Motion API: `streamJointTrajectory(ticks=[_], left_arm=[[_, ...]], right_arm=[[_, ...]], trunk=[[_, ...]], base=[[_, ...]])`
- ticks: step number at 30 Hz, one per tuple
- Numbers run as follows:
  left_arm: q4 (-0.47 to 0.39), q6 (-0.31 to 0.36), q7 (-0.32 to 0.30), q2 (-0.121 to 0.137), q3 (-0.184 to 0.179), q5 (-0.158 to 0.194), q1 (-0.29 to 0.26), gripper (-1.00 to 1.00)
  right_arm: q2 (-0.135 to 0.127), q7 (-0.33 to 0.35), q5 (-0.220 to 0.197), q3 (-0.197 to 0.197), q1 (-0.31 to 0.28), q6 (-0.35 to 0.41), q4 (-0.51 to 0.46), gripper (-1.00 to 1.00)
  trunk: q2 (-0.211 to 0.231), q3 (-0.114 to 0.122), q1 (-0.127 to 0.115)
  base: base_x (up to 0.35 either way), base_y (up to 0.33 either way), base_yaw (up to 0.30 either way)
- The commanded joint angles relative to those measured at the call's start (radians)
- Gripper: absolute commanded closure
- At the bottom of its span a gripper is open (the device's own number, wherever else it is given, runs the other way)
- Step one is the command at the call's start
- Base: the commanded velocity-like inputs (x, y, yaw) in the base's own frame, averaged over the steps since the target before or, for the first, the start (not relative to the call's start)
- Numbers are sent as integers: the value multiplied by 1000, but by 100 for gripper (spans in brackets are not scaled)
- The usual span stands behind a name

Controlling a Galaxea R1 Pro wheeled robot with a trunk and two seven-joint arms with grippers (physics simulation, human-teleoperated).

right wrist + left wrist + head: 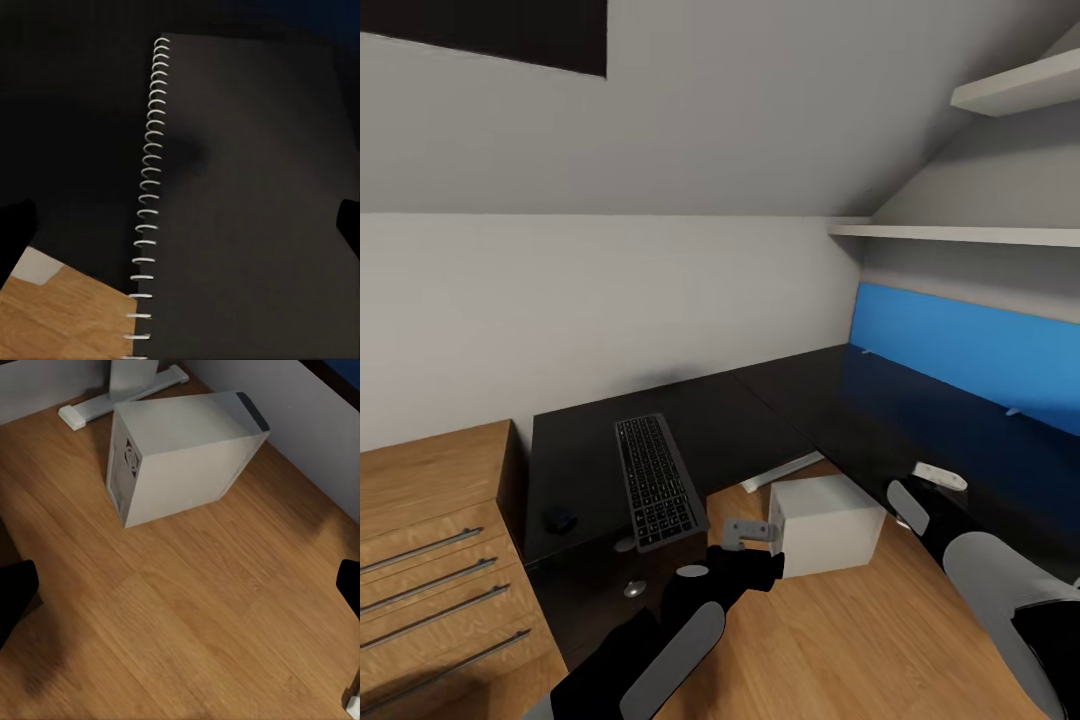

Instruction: In the bedroom, organize the workspace by keeping the computer under the desk, ensuring the monitor is on the desk, placing the keyboard on the desk next to the monitor, placing the mouse on the desk next to the keyboard, moving the folder from the swivel chair onto the desk next to the mouse, stacking the notebook on top of the folder with the pen on top of the notebook, and positioning the swivel chair next to the desk.

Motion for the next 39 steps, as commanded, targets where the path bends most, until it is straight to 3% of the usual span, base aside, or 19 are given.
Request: streamJointTrajectory(ticks=[1, 39], left_arm=[[-1, 1, 10, 0, -2, 9, -1, -100], [-1, 0, 11, 0, 0, 9, -1, -100]], right_arm=[[-1, -7, -5, 8, -1, 7, -3, -100], [12, -13, -5, 8, -1, 0, -7, -100]], trunk=[[-1, -1, 0], [-1, 4, 0]], base=[[0, 0, 0], [0, 0, -24]])
